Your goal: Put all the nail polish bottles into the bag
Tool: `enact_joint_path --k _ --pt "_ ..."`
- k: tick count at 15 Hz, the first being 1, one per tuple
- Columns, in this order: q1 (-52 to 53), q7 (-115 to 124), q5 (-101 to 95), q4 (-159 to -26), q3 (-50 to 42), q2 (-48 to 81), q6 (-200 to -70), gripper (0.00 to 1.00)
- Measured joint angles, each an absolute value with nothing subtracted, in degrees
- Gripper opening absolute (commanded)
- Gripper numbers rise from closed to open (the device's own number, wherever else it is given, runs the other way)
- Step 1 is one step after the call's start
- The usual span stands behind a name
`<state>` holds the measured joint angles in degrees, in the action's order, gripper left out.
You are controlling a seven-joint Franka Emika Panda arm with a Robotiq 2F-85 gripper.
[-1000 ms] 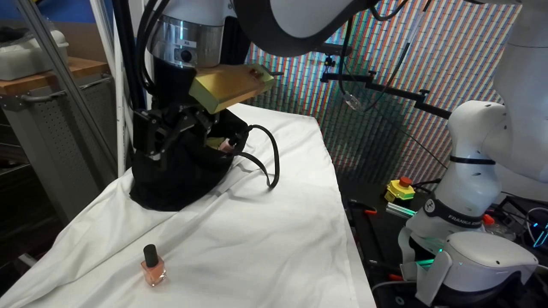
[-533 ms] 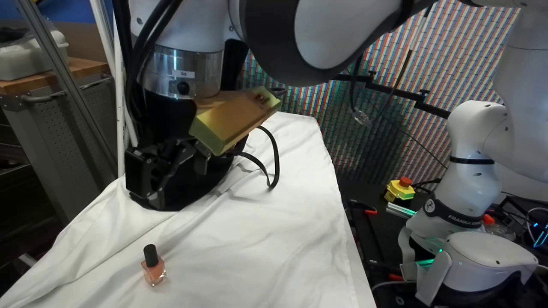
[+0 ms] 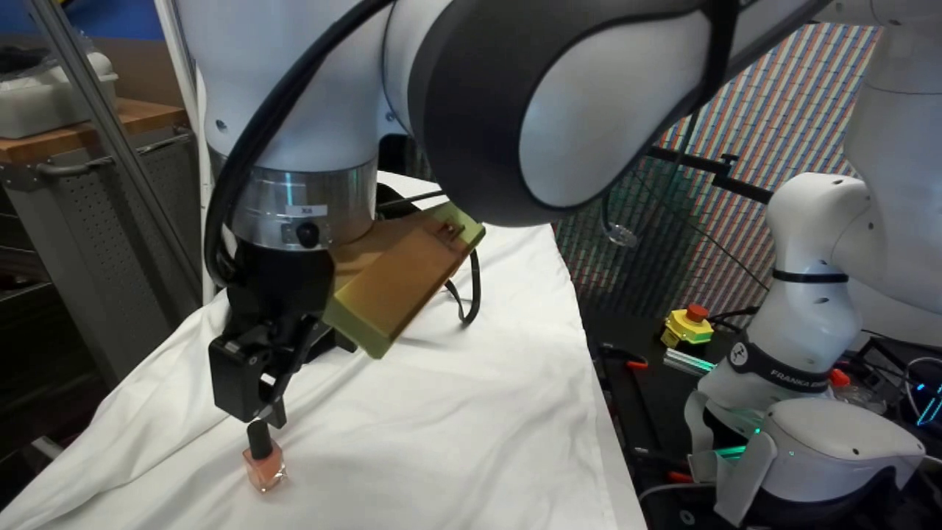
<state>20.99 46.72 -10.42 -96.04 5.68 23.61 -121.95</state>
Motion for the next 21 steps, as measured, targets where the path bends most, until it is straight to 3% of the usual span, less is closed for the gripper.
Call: enact_joint_path --k 21 --pt "22.43 48.32 -8.58 -86.28 5.79 34.34 -121.95 1.0"
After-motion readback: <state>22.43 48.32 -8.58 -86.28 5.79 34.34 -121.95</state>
